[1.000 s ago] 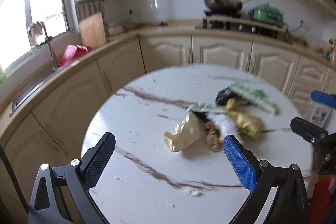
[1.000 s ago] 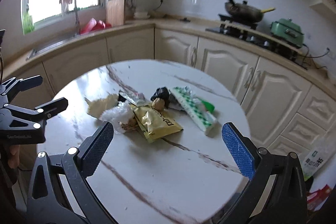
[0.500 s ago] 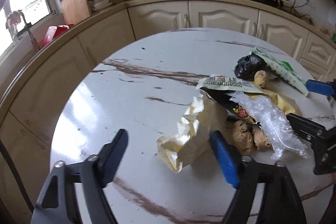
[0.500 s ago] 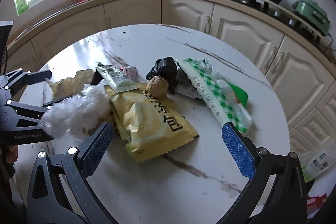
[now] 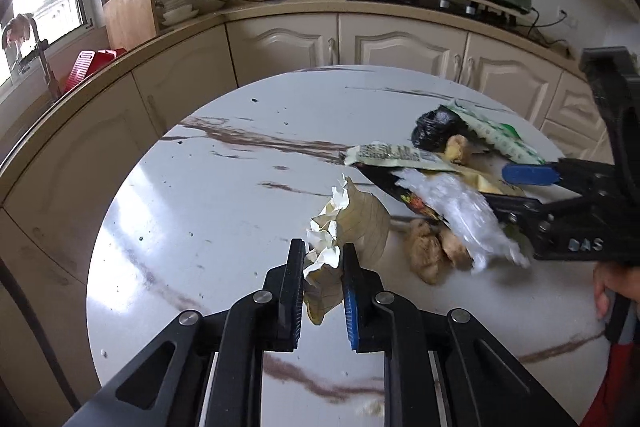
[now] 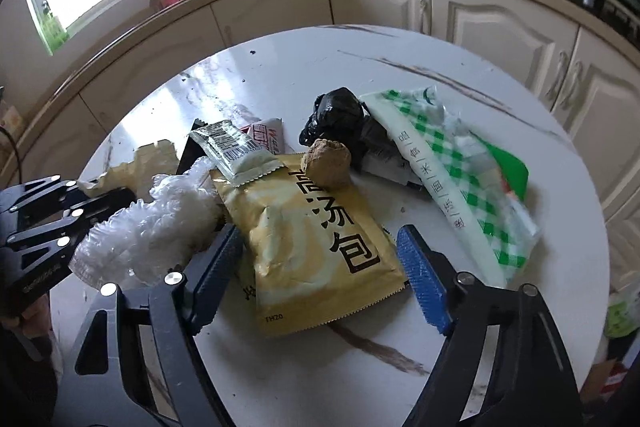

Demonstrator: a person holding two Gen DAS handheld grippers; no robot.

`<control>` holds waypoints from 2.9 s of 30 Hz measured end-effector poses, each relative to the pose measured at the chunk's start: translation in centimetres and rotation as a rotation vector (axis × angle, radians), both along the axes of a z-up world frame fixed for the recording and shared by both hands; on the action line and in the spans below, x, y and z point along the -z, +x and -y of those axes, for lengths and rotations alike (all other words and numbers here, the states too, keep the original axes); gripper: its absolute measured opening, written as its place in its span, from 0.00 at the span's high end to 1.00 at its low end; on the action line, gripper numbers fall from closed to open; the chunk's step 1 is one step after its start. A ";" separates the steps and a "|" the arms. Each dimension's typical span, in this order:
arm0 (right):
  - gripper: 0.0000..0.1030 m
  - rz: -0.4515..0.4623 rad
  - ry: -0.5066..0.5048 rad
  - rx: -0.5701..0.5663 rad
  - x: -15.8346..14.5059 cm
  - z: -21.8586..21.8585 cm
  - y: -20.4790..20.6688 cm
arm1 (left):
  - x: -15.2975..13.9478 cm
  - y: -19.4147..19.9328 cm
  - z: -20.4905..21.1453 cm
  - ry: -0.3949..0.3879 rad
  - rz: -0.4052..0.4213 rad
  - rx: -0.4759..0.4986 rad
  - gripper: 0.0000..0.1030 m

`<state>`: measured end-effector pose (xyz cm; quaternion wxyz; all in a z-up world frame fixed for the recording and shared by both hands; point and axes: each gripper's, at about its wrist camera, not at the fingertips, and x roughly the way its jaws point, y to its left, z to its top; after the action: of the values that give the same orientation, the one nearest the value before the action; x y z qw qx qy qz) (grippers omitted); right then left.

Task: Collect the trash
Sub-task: 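Grasp the crumpled paper with the left tool while the right tool grasps the yellow packet, then carry paper and yellow packet to the blue bin and release both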

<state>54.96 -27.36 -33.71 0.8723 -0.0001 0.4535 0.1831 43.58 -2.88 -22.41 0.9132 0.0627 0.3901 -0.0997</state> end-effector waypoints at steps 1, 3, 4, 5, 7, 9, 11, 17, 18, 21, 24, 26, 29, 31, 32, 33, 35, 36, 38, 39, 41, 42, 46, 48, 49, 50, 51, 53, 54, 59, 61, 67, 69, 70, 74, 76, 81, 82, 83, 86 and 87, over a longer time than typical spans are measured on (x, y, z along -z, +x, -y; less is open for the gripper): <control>0.39 0.003 -0.008 -0.003 0.0 -0.1 -0.1 | -0.1 -0.5 0.0 -0.001 0.001 -0.004 0.87; 0.48 0.013 -0.030 -0.026 -0.2 -0.6 -0.4 | -0.5 -1.5 -0.4 -0.012 0.000 -0.004 0.87; 0.51 0.016 -0.037 -0.029 -0.4 -0.8 -0.5 | -0.8 -2.2 -0.7 -0.023 0.001 -0.007 0.87; 0.55 0.016 -0.049 -0.031 -0.5 -0.9 -0.8 | -1.0 -2.6 -0.9 -0.026 0.003 -0.008 0.87; 0.61 0.029 -0.059 -0.032 -0.7 -1.0 -1.3 | -1.6 -3.5 -1.3 -0.035 0.010 -0.013 0.87; 0.67 0.034 -0.063 -0.029 -0.8 -0.9 -1.8 | -2.3 -4.5 -1.7 -0.042 0.021 -0.010 0.87; 0.70 0.042 -0.056 -0.031 -1.1 -0.7 -2.4 | -2.9 -5.4 -2.0 -0.051 0.029 -0.006 0.87; 0.77 0.054 0.001 -0.024 -2.0 0.3 -5.0 | -4.5 -8.1 -2.1 -0.079 0.054 0.012 0.87; 0.78 0.054 0.010 -0.023 -2.1 0.4 -5.4 | -4.7 -8.5 -2.0 -0.083 0.058 0.014 0.87; 0.79 0.063 0.038 -0.019 -2.3 1.0 -7.0 | -5.3 -9.9 -2.0 -0.093 0.064 0.022 0.87; 0.80 0.082 0.072 -0.010 -2.8 1.5 -8.9 | -5.7 -11.5 -1.5 -0.100 0.068 0.036 0.87; 0.80 0.098 0.104 -0.005 -3.4 1.8 -10.4 | -6.1 -12.4 -1.0 -0.101 0.070 0.045 0.87; 0.80 0.119 0.127 -0.002 -4.3 2.3 -11.9 | -6.8 -13.7 -0.1 -0.103 0.078 0.057 0.87; 0.81 0.141 0.143 0.005 -5.0 2.7 -13.0 | -7.4 -14.7 0.6 -0.110 0.087 0.066 0.87; 0.81 0.148 0.153 0.008 -5.4 2.9 -13.5 | -7.7 -15.0 0.8 -0.113 0.092 0.066 0.87; 0.81 0.154 0.165 0.013 -5.7 3.2 -13.9 | -8.0 -15.4 1.2 -0.113 0.098 0.073 0.87; 0.81 0.171 0.177 0.022 -6.4 4.1 -15.0 | -8.5 -16.2 2.1 -0.112 0.112 0.082 0.87; 0.81 0.178 0.184 0.027 -6.7 4.3 -15.3 | -8.6 -16.4 2.5 -0.112 0.113 0.090 0.87; 0.81 0.196 0.206 0.040 -7.3 5.3 -16.4 | -8.9 -17.0 3.6 -0.117 0.118 0.101 0.87; 0.82 0.204 0.216 0.047 -7.6 5.8 -16.8 | -9.0 -17.3 4.2 -0.116 0.118 0.114 0.87; 0.82 0.220 0.234 0.063 -8.1 7.1 -17.7 | -9.0 -17.7 5.6 -0.108 0.119 0.129 0.87; 0.82 0.232 0.245 0.074 -8.3 7.8 -18.2 | -9.1 -17.8 6.4 -0.108 0.116 0.140 0.87; 0.82 0.253 0.265 0.116 -8.5 10.8 -19.7 | -9.3 -17.9 10.3 -0.092 0.116 0.188 0.87; 0.82 0.265 0.270 0.145 -8.6 12.7 -20.6 | -9.3 -17.7 12.4 -0.091 0.111 0.220 0.87; 0.82 0.268 0.272 0.162 -8.6 13.9 -21.1 | -9.2 -17.6 13.8 -0.093 0.108 0.237 0.87; 0.82 0.274 0.273 0.188 -8.6 15.3 -21.8 | -9.1 -17.5 14.8 -0.091 0.105 0.252 0.87; 0.82 0.277 0.272 0.207 -8.5 16.4 -22.3 | -8.9 -17.3 16.1 -0.087 0.100 0.268 0.87; 0.82 0.278 0.270 0.261 -8.2 19.4 -23.4 | -8.5 -16.9 18.7 -0.084 0.091 0.306 0.87; 0.82 0.279 0.264 0.282 -8.0 20.6 -23.8 | -8.2 -16.6 20.3 -0.082 0.083 0.330 0.87; 0.82 0.237 0.239 0.424 -5.3 27.7 -25.7 | -5.5 -15.0 27.6 -0.051 0.034 0.413 0.87; 0.82 0.213 0.245 0.468 -3.5 30.5 -26.1 | -3.9 -14.0 30.7 -0.030 0.009 0.445 0.87; 0.81 0.134 0.276 0.543 2.9 36.3 -25.0 | 1.4 -9.8 37.6 0.037 -0.076 0.484 0.87; 0.78 0.120 0.302 0.560 5.0 37.7 -24.5 | 3.1 -8.2 39.6 0.058 -0.106 0.485 0.87; 0.76 0.108 0.309 0.568 5.8 38.3 -24.5 | 4.2 -7.3 40.9 0.071 -0.125 0.488 0.87; 0.68 0.073 0.316 0.621 8.8 40.8 -24.9 | 7.3 -4.7 44.6 0.110 -0.160 0.493 0.87; 0.63 0.066 0.314 0.644 9.6 41.8 -25.6 | 9.0 -3.4 46.7 0.131 -0.177 0.499 0.87; 0.55 0.058 0.294 0.675 10.5 43.0 -26.7 | 12.0 -1.5 50.6 0.159 -0.193 0.493 0.83; 0.55 0.058 0.289 0.675 10.6 43.0 -26.9 | 12.4 -1.3 51.2 0.161 -0.197 0.489 0.81; 0.53 0.055 0.279 0.679 10.6 43.0 -27.0 | 12.8 -1.2 51.5 0.159 -0.197 0.487 0.77; 0.43 0.063 0.267 0.692 10.2 42.9 -27.0 | 13.0 -1.2 52.1 0.167 -0.178 0.474 0.38; 0.34 0.063 0.261 0.700 10.0 42.8 -27.1 | 12.8 -1.9 51.7 0.168 -0.160 0.473 0.37</control>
<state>27.89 -70.15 -43.71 0.8883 0.2606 0.3717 -0.0698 41.65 -54.60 -35.17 0.8223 0.2197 0.4426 -0.2822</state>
